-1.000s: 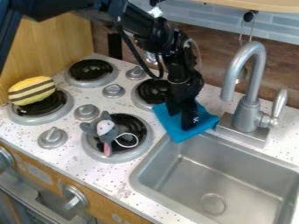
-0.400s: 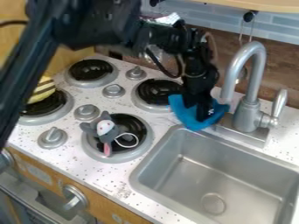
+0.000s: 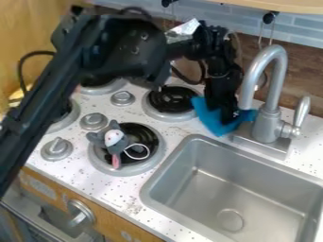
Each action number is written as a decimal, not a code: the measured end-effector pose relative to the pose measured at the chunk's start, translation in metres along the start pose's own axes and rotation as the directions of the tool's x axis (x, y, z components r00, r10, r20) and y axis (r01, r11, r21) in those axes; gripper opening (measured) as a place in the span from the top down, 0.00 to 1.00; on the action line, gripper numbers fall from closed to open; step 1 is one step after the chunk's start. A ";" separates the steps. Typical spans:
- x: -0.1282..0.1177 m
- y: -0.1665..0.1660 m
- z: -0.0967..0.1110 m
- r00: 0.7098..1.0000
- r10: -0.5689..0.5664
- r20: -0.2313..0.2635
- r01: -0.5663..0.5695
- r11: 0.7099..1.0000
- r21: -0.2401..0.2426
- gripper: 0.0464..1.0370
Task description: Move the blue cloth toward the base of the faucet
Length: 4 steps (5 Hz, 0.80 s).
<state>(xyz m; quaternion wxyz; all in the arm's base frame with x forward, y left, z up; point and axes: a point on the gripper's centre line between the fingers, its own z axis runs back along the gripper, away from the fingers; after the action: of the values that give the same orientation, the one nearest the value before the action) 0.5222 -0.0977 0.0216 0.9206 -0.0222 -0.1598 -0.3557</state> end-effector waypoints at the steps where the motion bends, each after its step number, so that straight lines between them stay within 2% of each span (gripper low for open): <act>1: 0.008 0.003 0.000 1.000 -0.018 0.006 0.018 1.000 -0.009 0.04; 4: -0.011 -0.006 0.010 1.000 -0.007 0.000 0.007 1.000 0.017 0.04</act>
<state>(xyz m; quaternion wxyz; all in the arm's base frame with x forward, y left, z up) 0.5080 -0.0932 0.0272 0.9195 -0.0137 -0.1627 -0.3576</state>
